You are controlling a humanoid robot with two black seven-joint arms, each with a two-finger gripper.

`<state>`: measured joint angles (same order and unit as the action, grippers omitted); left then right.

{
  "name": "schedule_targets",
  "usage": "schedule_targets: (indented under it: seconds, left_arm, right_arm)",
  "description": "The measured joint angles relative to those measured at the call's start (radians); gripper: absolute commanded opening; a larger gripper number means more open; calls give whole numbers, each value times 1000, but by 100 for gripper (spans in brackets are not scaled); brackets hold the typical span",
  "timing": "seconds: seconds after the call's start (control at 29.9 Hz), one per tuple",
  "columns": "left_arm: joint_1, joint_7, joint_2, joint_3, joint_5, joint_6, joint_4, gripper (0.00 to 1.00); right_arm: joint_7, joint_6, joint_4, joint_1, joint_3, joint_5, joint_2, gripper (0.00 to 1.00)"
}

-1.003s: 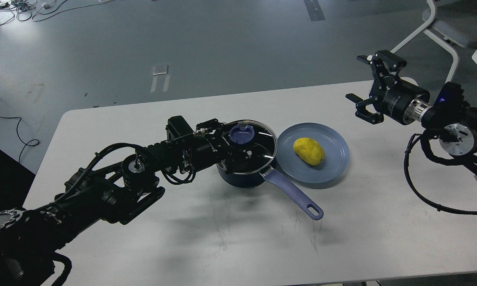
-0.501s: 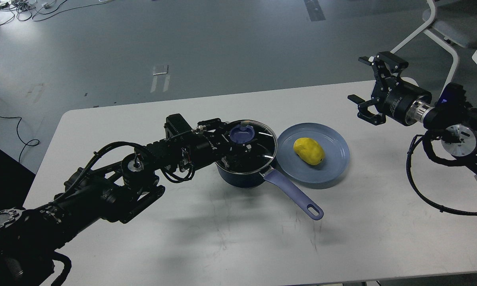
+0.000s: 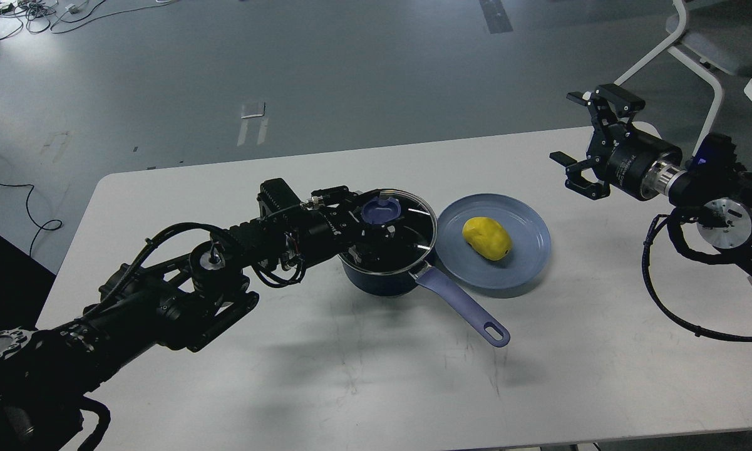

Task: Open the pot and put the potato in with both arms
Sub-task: 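Lift the glass lid off the pot with the left gripper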

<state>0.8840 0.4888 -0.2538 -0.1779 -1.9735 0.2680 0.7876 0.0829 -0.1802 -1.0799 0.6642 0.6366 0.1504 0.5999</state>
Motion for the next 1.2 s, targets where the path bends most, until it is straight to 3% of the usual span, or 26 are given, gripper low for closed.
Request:
schedule_targets:
  seconds: [0.2,0.4,0.7,0.9,1.2]
  left_arm:
    - [18,0,-11,-2,41,0,32,34]
    - [75,0,-61,-2,104,-18,136,34]
    - [149,0,-240,1,125,-39,175,34]
    - [65,0,-434,29,125,2,182,34]
    - [-132,0,-497,52,136,143,173,36]
  right_arm:
    - [0,0,0,0,0,0,0,100]
    - [0,0,0,-4,0,0,0,100]
    - [0,0,0,-5,0,0,0,100]
    - [0,-1,0,-5,0,0,0,100]
    - [0,-1,0,-5,-4,0,0,100]
